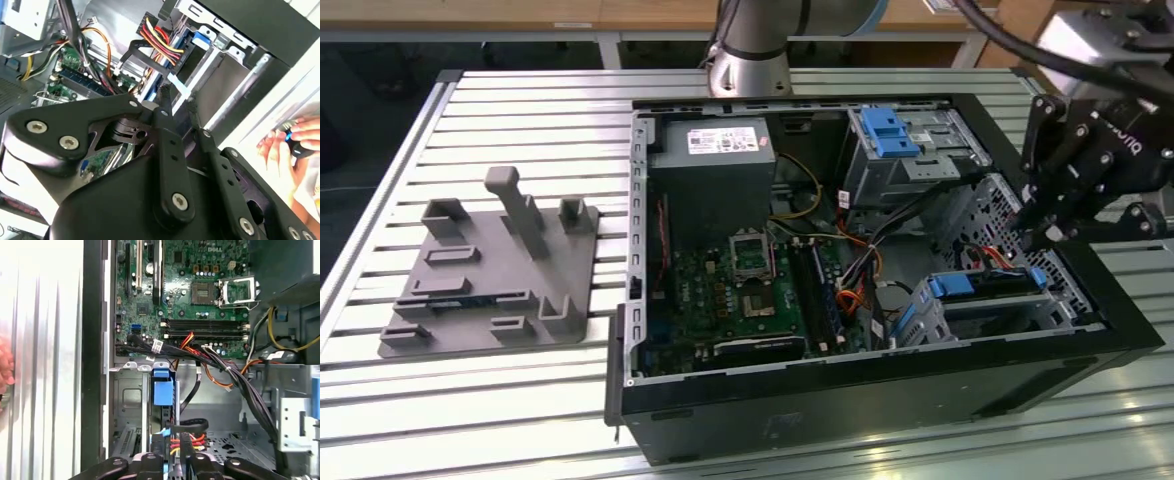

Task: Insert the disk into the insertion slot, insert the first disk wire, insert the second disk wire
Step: 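Insert the second disk wire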

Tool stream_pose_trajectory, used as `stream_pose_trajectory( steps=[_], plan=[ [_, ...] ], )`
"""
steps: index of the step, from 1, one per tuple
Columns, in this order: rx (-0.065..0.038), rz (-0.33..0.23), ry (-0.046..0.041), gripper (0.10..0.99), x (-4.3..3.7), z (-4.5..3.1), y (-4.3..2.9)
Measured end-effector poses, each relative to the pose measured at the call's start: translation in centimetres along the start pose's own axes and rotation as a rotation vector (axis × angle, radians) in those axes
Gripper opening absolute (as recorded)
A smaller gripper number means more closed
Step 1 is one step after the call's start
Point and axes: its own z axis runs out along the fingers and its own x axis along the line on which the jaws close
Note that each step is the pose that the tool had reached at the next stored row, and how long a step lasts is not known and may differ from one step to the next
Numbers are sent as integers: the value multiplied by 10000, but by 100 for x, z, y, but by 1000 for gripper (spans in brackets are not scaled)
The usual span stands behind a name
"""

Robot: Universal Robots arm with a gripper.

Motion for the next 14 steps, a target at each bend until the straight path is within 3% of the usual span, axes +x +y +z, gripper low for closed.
stream_pose_trajectory(
  steps=[2,4,6,14],
  plan=[
    [0,0,1,267,-4,-90,1],
    [0,-1,-1,141,-7,-181,2],
    [0,-1,-1,106,-11,-269,3],
    [5,-1,-16,106,-12,-288,3]
  ],
)
